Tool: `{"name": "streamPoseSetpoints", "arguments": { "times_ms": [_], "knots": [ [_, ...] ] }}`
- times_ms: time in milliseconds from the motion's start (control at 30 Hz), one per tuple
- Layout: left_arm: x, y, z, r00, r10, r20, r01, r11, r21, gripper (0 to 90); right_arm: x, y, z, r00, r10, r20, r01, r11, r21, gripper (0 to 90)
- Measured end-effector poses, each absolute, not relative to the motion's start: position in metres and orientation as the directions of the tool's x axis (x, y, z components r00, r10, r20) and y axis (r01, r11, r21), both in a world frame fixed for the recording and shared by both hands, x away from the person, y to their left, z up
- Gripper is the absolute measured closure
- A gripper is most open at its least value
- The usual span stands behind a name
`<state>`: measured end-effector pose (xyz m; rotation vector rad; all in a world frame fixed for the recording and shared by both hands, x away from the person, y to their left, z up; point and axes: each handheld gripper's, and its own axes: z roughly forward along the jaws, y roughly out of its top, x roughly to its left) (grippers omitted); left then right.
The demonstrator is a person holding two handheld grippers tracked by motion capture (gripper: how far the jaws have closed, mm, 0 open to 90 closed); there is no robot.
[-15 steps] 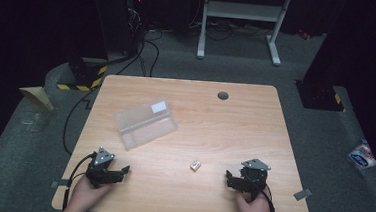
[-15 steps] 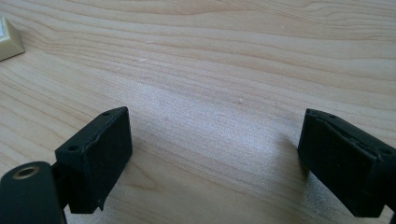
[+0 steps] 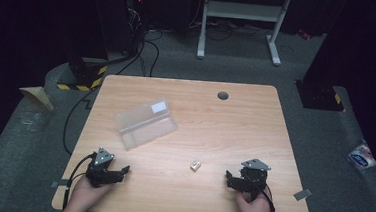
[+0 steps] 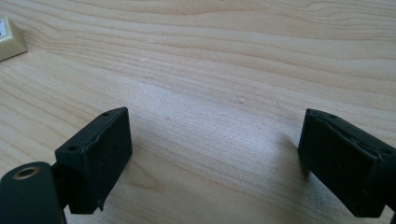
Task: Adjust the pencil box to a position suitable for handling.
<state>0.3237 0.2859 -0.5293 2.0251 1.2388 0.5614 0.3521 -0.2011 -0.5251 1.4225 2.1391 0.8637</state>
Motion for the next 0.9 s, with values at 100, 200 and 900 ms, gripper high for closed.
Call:
{"name": "streamPoseSetpoints", "arguments": {
  "times_ms": [100,200,900],
  "knots": [
    [0.324,0.286,-0.529,0.452,0.892,0.009,0.595,-0.308,0.742,20.8,0.351,-0.202,-0.525,-0.395,0.919,-0.010,0.656,0.289,0.697,9.4],
    [0.323,0.286,-0.529,0.453,0.892,0.009,0.594,-0.309,0.742,20.1,0.348,-0.203,-0.525,-0.406,0.914,-0.009,0.652,0.297,0.698,9.4],
    [0.325,0.286,-0.525,0.443,0.897,0.017,0.602,-0.311,0.735,24.0,0.342,-0.204,-0.525,-0.379,0.925,-0.012,0.653,0.276,0.705,12.6]
  ]
}}
